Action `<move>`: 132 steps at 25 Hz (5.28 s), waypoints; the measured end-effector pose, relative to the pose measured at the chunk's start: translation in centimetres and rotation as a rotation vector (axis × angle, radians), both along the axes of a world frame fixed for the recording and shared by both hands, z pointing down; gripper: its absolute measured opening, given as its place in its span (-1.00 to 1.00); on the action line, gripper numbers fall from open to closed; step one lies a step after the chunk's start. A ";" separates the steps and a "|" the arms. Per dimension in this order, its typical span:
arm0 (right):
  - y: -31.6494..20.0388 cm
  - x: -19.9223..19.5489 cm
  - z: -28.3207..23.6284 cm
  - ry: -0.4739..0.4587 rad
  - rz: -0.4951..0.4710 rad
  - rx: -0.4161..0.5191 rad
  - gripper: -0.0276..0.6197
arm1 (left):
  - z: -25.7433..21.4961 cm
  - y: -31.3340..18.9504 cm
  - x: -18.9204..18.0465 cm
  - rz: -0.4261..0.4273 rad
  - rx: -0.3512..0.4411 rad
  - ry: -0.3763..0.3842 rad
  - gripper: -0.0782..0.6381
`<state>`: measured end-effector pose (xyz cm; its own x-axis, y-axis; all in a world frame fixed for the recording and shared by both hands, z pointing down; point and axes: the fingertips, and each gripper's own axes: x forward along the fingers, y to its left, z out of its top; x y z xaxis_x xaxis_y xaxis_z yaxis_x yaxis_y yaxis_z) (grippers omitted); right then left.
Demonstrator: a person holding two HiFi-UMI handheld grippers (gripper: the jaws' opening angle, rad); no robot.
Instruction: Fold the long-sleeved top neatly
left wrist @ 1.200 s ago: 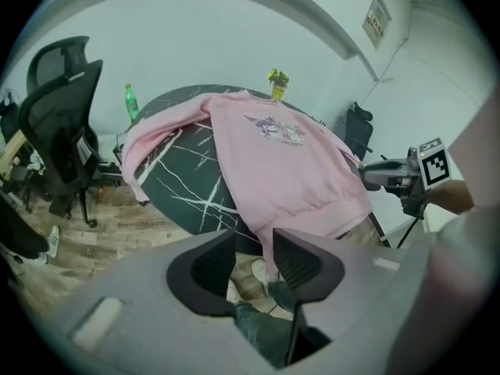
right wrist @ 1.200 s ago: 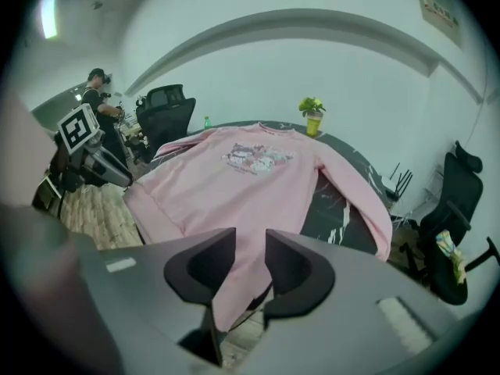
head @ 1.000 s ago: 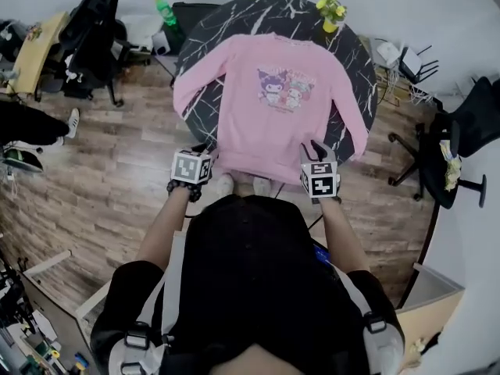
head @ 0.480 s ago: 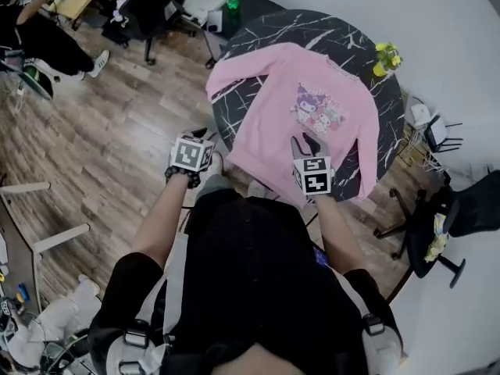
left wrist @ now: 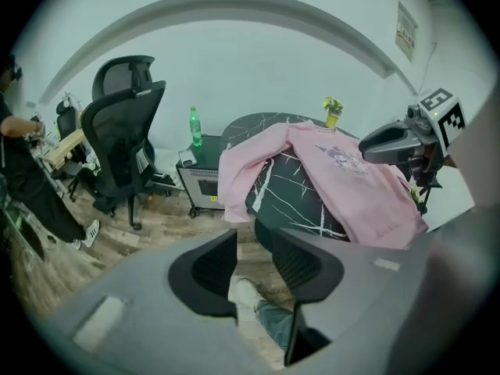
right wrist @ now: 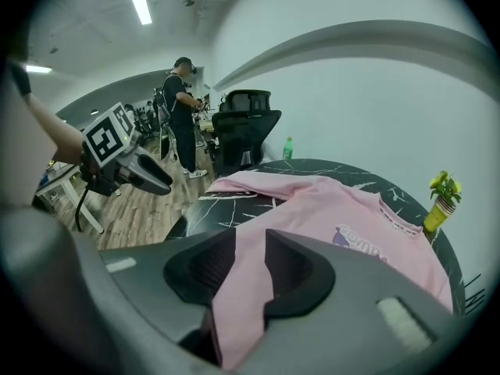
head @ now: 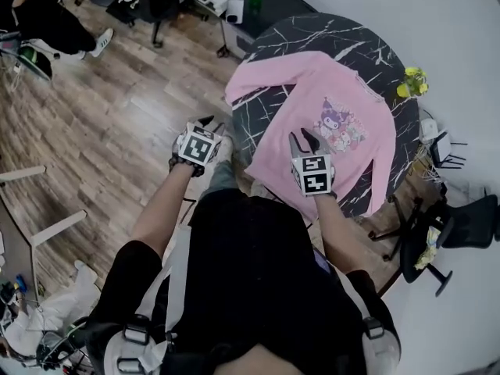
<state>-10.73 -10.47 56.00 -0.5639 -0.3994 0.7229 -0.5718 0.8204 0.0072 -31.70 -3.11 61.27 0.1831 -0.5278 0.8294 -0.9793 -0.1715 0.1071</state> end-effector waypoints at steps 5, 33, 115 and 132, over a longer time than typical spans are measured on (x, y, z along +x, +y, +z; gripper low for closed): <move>-1.1 -3.4 1.2 0.035 0.006 -0.016 -0.54 | 2.8 -3.7 -2.4 0.097 0.013 -0.008 -0.37; -3.2 -9.4 4.4 0.102 0.146 -0.116 -0.55 | 11.4 -8.7 -5.3 0.351 -0.059 0.049 -0.67; 6.8 29.5 -0.1 -0.056 0.578 -0.028 -0.57 | -2.5 -7.0 39.9 1.129 0.264 -0.381 -0.27; 9.2 32.4 0.4 -0.019 0.699 -0.056 -0.57 | 0.2 -4.6 44.8 1.234 0.123 -0.143 -0.11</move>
<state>21.65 -1.27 56.36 -0.2011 -0.6354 0.7456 -0.9651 0.2590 -0.0396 13.07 -7.68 61.49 0.5230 -0.1434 0.8402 -0.1589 -0.9849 -0.0692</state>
